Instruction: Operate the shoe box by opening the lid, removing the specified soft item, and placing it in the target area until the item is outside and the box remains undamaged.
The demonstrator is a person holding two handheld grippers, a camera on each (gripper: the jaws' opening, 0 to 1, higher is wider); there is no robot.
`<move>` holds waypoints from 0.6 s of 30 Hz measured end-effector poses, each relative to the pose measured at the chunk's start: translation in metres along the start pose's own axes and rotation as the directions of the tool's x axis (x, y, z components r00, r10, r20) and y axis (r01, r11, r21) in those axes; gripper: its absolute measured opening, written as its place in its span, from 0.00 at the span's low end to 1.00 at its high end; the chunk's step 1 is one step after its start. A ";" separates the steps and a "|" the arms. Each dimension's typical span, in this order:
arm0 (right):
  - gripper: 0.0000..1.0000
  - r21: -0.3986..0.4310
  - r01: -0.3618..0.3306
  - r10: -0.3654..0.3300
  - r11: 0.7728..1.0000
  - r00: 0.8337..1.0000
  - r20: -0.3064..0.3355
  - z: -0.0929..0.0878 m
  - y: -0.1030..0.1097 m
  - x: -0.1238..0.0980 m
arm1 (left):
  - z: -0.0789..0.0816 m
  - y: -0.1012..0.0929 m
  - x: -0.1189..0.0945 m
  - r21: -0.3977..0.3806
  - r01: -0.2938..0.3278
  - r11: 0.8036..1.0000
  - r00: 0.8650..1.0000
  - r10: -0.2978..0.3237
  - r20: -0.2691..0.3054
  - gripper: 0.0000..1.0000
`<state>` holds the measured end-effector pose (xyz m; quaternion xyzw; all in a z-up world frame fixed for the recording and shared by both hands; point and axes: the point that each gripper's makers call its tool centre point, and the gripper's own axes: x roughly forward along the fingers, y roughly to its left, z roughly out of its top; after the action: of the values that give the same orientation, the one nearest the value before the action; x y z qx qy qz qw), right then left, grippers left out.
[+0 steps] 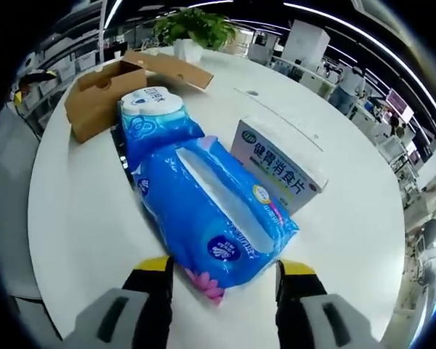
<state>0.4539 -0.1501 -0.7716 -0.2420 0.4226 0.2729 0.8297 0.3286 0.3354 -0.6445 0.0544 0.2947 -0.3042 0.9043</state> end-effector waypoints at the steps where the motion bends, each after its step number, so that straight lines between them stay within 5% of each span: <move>1: 0.56 -0.003 -0.001 0.001 1.000 1.000 0.000 0.000 0.001 -0.001 | 0.000 0.000 0.000 0.001 0.000 1.000 1.000 0.000 0.001 0.94; 18: 0.72 -0.023 0.025 -0.022 0.999 0.995 0.095 0.026 0.018 -0.029 | 0.018 0.020 -0.002 0.065 0.002 0.998 1.000 -0.003 0.015 0.93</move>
<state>0.4420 -0.1275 -0.7367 -0.2439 0.3767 0.2794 0.8488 0.3482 0.3473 -0.6303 0.0811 0.2777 -0.3150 0.9040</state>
